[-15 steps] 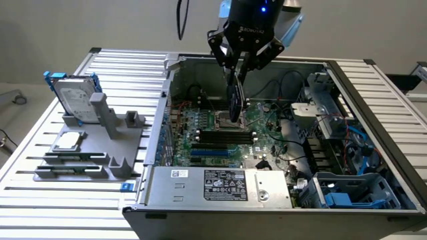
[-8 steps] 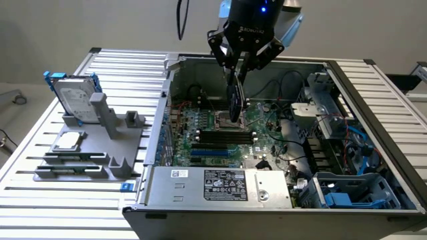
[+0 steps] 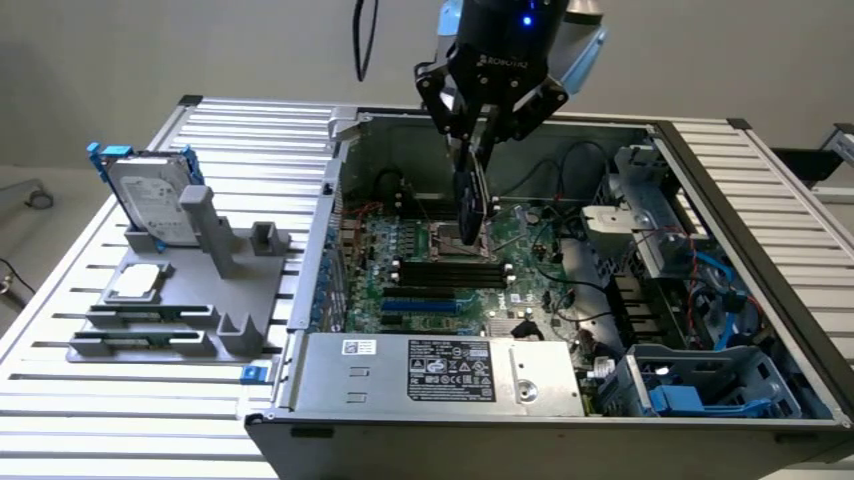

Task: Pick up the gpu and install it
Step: 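Insert the gpu into the slot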

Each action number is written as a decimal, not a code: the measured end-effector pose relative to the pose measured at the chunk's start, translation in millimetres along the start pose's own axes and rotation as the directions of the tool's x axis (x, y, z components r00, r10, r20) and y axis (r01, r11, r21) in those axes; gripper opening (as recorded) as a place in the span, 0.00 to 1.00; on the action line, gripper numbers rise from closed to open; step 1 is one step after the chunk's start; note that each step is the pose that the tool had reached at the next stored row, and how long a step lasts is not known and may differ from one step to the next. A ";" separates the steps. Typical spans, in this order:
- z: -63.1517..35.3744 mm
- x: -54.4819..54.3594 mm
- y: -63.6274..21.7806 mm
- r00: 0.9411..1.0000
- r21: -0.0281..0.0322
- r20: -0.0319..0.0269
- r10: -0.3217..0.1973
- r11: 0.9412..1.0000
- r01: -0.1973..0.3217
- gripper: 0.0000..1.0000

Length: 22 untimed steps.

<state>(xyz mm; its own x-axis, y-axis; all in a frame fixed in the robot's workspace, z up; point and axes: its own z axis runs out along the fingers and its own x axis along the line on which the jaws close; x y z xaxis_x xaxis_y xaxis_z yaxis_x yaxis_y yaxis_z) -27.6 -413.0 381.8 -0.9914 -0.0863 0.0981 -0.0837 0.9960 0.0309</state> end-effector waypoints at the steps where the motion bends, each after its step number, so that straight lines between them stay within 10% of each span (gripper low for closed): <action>1: 1.0 -0.1 0.0 1.000 0.002 0.000 -0.018 1.000 0.018 0.27; 13: 11.9 -1.2 -0.4 0.973 0.019 -0.005 -0.232 0.973 0.232 0.27; 22: 15.7 -1.5 -0.5 0.930 0.000 0.012 -0.368 0.930 0.368 0.27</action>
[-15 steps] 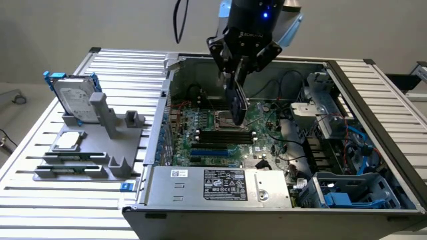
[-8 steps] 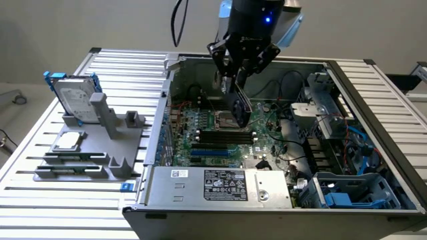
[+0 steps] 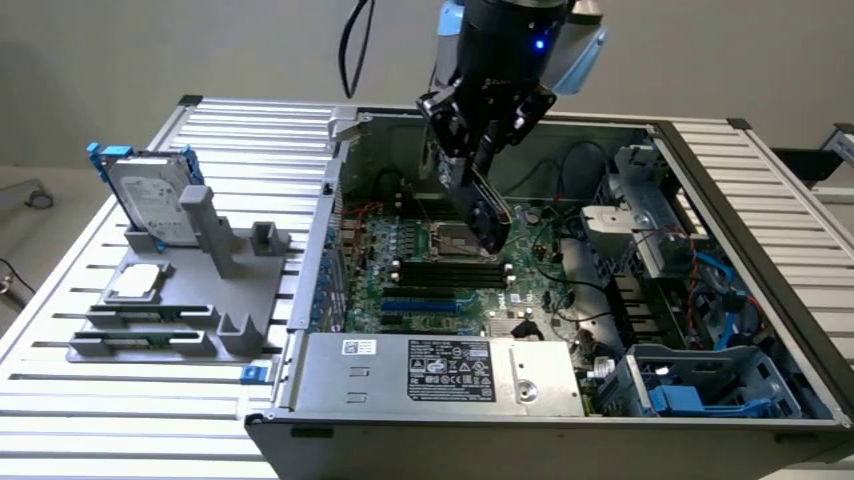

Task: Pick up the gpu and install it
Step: 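Insert the gpu into the slot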

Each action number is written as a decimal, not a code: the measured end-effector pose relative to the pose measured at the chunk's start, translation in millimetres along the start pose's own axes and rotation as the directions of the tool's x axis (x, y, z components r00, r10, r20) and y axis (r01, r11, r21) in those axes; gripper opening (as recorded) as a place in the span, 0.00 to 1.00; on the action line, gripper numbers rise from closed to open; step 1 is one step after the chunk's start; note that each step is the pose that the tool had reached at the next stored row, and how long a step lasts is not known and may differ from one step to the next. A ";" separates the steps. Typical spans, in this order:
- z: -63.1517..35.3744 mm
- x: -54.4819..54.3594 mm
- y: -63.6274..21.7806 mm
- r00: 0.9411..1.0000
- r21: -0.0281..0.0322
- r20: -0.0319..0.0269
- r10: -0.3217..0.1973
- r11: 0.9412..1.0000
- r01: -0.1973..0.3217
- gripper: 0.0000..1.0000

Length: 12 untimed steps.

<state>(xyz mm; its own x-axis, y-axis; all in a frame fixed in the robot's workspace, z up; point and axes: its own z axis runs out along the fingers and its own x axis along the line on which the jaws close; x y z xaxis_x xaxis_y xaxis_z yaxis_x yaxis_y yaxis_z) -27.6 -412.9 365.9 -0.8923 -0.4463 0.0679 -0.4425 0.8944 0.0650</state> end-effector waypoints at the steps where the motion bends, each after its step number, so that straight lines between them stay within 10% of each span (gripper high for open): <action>1: 0.4 0.0 0.0 1.000 -0.002 0.002 -0.016 1.000 0.016 0.27; 12: 5.2 -0.3 -0.4 0.981 -0.019 0.020 -0.195 0.981 0.196 0.27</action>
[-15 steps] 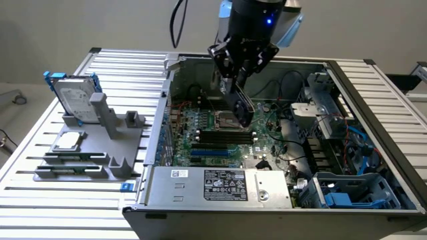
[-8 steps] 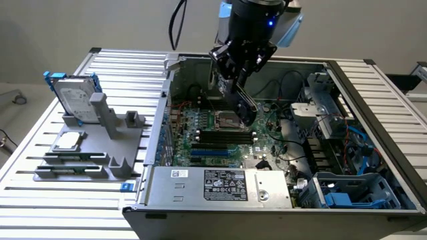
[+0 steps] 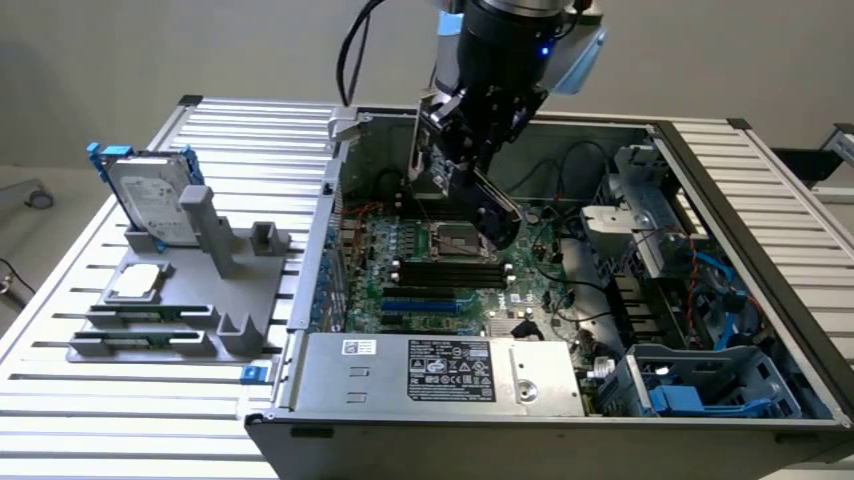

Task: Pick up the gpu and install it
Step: 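Insert the gpu into the slot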

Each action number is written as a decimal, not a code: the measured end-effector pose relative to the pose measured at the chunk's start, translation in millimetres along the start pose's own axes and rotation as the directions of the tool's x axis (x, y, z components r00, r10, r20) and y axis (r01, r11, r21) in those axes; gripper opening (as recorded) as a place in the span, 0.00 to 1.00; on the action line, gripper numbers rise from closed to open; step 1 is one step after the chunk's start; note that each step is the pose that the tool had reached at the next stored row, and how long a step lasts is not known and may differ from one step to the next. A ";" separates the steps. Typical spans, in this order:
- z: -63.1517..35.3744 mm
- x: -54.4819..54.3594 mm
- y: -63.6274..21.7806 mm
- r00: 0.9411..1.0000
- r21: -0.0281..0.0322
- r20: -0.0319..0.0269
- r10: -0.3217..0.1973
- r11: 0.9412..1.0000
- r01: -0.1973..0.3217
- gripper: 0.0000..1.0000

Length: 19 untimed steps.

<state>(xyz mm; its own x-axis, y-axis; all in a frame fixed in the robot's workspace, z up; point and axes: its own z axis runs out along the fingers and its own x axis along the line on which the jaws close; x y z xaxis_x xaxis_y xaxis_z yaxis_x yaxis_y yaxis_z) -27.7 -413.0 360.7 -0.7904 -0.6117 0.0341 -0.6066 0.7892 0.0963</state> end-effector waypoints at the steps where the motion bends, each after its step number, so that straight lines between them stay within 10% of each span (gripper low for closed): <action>1: 0.5 0.0 0.0 1.000 -0.001 0.001 -0.016 1.000 0.016 0.27; 9: 4.8 -0.2 -0.4 0.988 -0.007 0.005 -0.156 0.988 0.156 0.27; 19: 11.9 -0.4 -1.1 0.943 -0.007 0.000 -0.333 0.943 0.333 0.27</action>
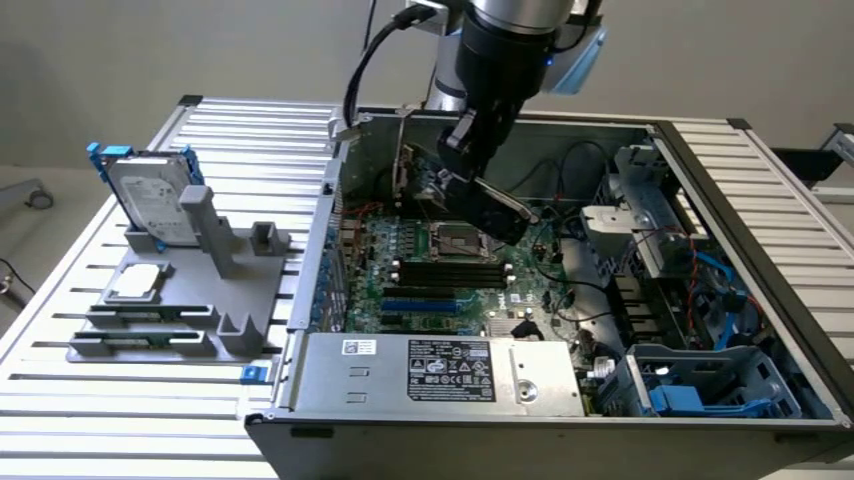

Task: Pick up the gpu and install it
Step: 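Insert the gpu into the slot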

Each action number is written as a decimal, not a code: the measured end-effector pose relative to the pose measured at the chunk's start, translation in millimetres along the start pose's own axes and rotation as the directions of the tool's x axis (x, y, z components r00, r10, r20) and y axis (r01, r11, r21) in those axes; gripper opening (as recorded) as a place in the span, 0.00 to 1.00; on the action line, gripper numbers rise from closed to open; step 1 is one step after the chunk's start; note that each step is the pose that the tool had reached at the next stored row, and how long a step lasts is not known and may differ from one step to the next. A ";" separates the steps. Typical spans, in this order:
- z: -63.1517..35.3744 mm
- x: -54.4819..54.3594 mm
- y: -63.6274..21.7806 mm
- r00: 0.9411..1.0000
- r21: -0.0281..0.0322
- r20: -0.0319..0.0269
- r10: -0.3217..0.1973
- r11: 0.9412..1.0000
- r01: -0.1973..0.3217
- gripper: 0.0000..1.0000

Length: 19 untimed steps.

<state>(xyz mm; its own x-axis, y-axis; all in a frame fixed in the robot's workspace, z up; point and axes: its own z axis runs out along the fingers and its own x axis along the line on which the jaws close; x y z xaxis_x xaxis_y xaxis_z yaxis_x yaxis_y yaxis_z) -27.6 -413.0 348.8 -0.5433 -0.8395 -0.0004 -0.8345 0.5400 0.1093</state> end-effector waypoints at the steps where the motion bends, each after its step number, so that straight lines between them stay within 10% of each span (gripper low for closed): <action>1: 0.7 0.0 -0.1 1.000 0.000 -0.001 -0.018 1.000 0.018 0.27; 10: 8.0 0.0 -0.9 0.984 -0.001 -0.010 -0.180 0.984 0.180 0.27; 19: 15.5 0.0 -1.7 0.941 -0.003 -0.020 -0.338 0.941 0.338 0.27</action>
<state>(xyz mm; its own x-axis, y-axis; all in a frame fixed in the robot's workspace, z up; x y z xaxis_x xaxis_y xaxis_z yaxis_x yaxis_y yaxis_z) -27.6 -413.0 333.2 -0.2272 -0.9737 -0.0174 -0.9688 0.2242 0.1054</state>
